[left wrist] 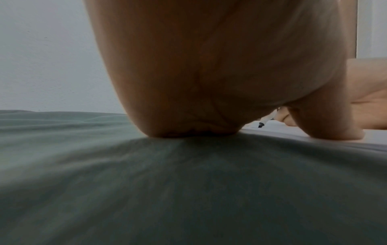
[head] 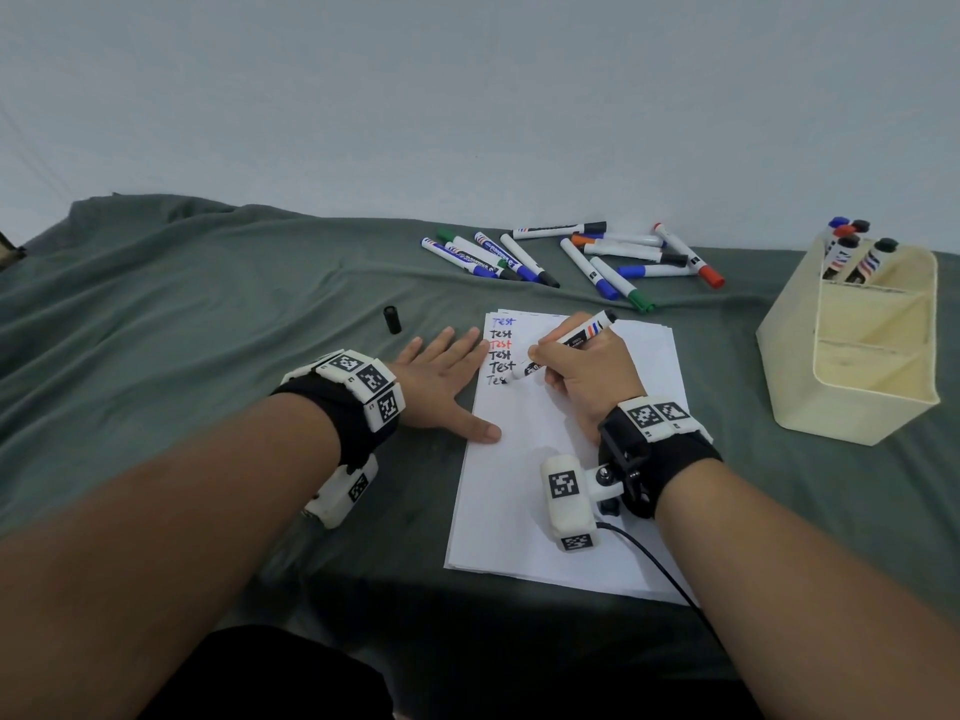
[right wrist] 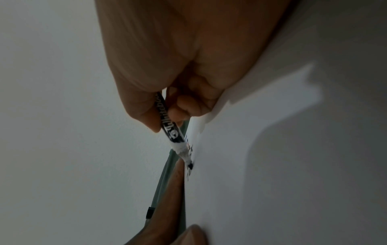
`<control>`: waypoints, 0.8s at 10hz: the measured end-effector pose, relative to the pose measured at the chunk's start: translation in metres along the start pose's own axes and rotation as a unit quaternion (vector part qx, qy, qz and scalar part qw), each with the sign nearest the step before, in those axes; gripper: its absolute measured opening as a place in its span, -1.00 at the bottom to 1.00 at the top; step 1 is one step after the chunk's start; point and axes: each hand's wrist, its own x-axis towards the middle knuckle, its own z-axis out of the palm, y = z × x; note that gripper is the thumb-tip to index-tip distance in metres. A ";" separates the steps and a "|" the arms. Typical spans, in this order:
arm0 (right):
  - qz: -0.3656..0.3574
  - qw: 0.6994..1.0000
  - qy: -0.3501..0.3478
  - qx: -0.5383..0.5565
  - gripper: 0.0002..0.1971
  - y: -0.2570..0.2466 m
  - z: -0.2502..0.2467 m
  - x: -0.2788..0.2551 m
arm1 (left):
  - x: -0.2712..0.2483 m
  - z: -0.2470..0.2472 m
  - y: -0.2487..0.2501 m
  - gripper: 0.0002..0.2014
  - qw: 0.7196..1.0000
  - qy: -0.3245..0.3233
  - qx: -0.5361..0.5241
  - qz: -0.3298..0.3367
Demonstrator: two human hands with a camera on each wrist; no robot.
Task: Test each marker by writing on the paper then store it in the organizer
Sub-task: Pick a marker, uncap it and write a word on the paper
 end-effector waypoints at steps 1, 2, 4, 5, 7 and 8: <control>-0.001 1.000 0.002 0.007 -0.93 0.000 0.000 -0.001 | 0.000 0.001 -0.001 0.21 1.000 0.001 -0.001 0.002; 0.001 0.999 0.024 0.029 -0.93 0.002 0.000 0.000 | 0.002 0.001 -0.002 0.22 1.000 0.002 -0.001 0.005; 0.003 0.999 0.028 0.029 -0.92 0.004 0.000 0.002 | 0.003 0.002 -0.003 0.22 1.000 0.003 -0.002 0.006; 0.001 0.999 0.015 0.035 -0.90 0.004 0.001 0.002 | 0.003 0.002 -0.003 0.22 1.000 0.003 -0.001 0.006; -0.001 0.999 0.018 0.050 -0.87 0.005 0.001 0.003 | 0.002 0.002 -0.002 0.21 1.000 0.008 -0.005 0.007; 0.004 0.998 0.017 0.054 -0.90 0.006 0.002 0.003 | 0.002 0.002 -0.002 0.21 1.000 0.009 -0.006 0.006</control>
